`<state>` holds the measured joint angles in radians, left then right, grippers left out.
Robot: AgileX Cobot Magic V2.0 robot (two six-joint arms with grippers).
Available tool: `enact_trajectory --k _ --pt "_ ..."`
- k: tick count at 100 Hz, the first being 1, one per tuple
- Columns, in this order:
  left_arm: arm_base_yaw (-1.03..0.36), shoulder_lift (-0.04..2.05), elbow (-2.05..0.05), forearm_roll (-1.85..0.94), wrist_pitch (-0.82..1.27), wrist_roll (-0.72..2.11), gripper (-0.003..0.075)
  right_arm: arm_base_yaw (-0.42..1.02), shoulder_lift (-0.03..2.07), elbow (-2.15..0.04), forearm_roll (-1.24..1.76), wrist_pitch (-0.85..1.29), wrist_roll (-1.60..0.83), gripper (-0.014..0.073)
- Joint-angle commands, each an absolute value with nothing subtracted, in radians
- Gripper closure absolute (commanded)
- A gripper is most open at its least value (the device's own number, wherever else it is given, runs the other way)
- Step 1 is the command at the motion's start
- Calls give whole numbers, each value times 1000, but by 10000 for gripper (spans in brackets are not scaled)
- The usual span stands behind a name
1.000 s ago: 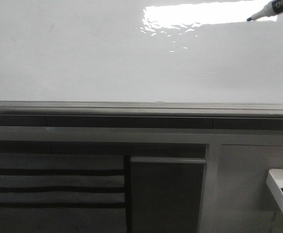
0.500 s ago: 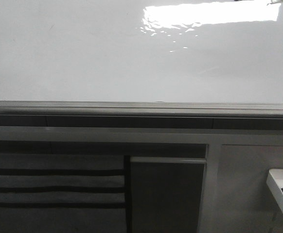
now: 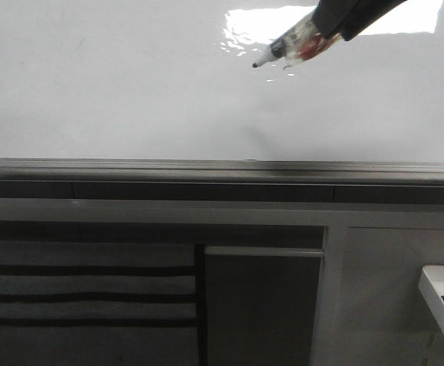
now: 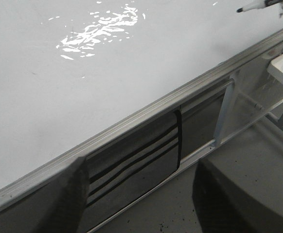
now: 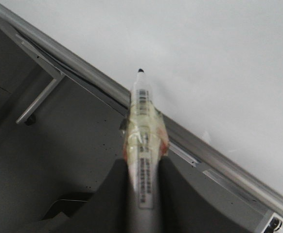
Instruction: Write number 3 on whiteboard
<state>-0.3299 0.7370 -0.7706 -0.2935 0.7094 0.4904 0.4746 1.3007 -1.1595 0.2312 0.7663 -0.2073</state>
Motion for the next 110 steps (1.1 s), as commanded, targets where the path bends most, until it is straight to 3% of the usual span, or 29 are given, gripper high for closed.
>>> enact_trajectory --k 1,34,53,82,110 --pt "-325 739 -797 -322 643 479 289 478 1334 -1235 222 687 -221 570" --pt "-325 739 -797 -322 643 479 289 451 1419 -1253 207 587 -221 570" --pt "-325 739 -796 -320 643 479 289 343 1422 -1250 207 744 -207 570" --pt "-325 739 -796 -320 643 479 290 434 1492 -1236 221 603 -207 570" --pt "-325 739 -796 -304 649 479 290 356 1457 -1220 217 819 -207 570"
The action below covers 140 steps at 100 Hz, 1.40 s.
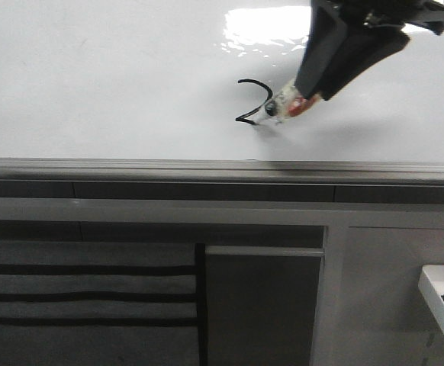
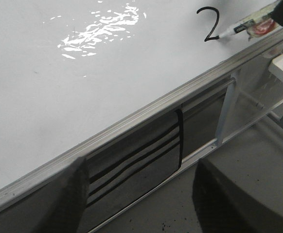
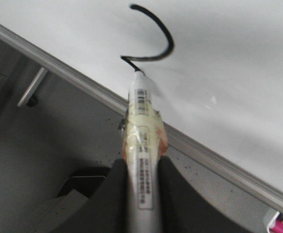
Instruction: Write number 3 on whiteboard
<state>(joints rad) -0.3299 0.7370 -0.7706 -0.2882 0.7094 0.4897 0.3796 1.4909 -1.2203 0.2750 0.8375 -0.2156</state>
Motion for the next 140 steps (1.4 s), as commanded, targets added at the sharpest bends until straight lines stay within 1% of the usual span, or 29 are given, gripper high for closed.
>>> enact_trajectory --k 1,17,25,35,43,50,59,73,89,111,127,140 --pt "-325 739 -796 -304 649 479 290 358 1457 -1214 225 811 -207 570" --pt "-325 739 -796 -304 646 479 290 459 1486 -1185 261 602 -207 570" --pt "-325 739 -796 -304 646 505 290 502 1507 -1222 263 558 -207 569" --pt "-325 744 -807 -306 660 571 290 531 1502 -1296 263 661 -224 570" --pt "-325 752 -833 -355 706 625 290 573 1449 -1304 285 758 -363 569" --pt "-325 777 -860 -458 771 740 290 622 1385 -1280 296 813 -491 569" --pt "-325 826 -881 -599 870 907 290 687 1303 -1240 296 845 -654 569" --pt "-331 929 -911 -751 980 1093 290 754 1235 -1205 296 851 -821 570" --pt "-412 1037 -943 -767 971 1182 290 760 1226 -1205 296 854 -863 569" --pt "-561 1179 -1004 -752 877 1234 290 760 1226 -1205 296 854 -863 569" --pt "-612 1259 -1067 -752 857 1234 290 760 1226 -1205 296 854 -863 569" --pt "-634 1280 -1084 -749 869 1234 302 760 1226 -1205 296 855 -863 569"
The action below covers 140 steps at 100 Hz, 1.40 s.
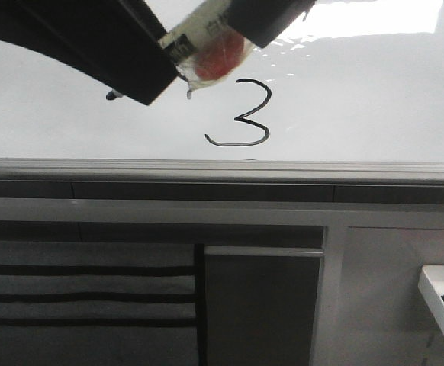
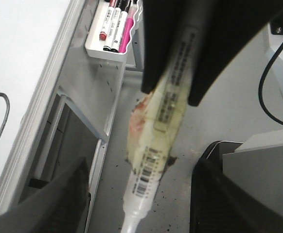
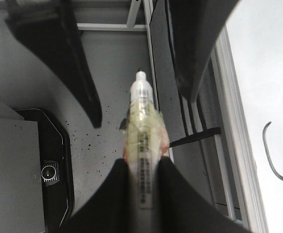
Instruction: Write number 3 on whiteboard
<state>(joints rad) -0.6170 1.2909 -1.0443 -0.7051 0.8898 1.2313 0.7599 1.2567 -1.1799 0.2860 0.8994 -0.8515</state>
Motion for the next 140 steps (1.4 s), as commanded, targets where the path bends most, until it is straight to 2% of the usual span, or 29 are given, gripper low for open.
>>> enact_trajectory --k 1,29,57,75,90,100,124,140 --pt "-634 1280 -1084 -749 869 1234 308 760 1226 -1205 296 855 -863 569" --pt "-634 1280 -1084 -736 875 1234 527 760 1226 -1205 298 855 -863 569" --pt "-634 1280 -1084 -736 878 1234 648 760 1226 -1205 298 858 -863 569" --pt "-634 1280 -1084 -733 880 1234 694 760 1226 -1205 298 854 -832 546" --pt "-634 1280 -1084 -660 873 1222 715 727 1223 -1211 282 858 -772 398" --pt "-599 1280 -1084 -599 834 1154 721 671 1209 -1224 257 875 -691 331" --pt "-389 1280 -1035 -574 625 918 721 501 1128 -1227 254 924 -623 325" --pt "-269 1280 -952 -645 394 775 721 470 1113 -1227 254 964 -623 325"
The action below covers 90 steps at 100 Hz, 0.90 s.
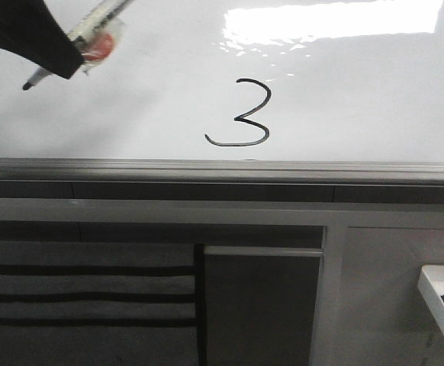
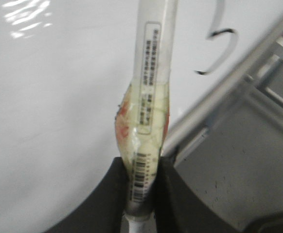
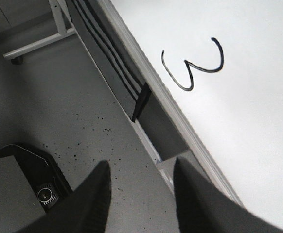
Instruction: Write number 3 on whiteboard
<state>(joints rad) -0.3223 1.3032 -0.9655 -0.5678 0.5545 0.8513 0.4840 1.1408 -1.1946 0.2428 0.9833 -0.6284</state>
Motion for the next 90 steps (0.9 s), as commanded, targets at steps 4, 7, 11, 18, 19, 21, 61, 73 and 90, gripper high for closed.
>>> enact_trajectory --k 4,7,11,18,19,21,61,73,90 --pt "-252 1280 -927 -692 338 775 721 470 1113 -1227 254 969 -623 325" --pt "-242 1280 -911 -714 310 775 721 470 1113 -1227 254 969 -623 325" --pt "-232 1281 -894 -745 259 775 721 470 1113 -1222 254 967 -623 325" --pt "-227 1287 -869 -768 201 775 721 470 1113 -1223 254 967 -623 325" --pt "-227 1289 -866 -768 197 775 721 470 1113 -1223 254 967 -623 325" --pt "-227 1292 -864 -768 189 775 721 470 1113 -1223 254 967 -623 325" --pt "-227 1367 -859 -807 190 774 716 470 1113 -1223 256 969 -623 325" --pt "-227 1367 -859 -805 176 774 677 470 1113 -1223 256 969 -623 325" --pt "-227 1367 -859 -800 160 774 512 470 1113 -1223 258 969 -623 325"
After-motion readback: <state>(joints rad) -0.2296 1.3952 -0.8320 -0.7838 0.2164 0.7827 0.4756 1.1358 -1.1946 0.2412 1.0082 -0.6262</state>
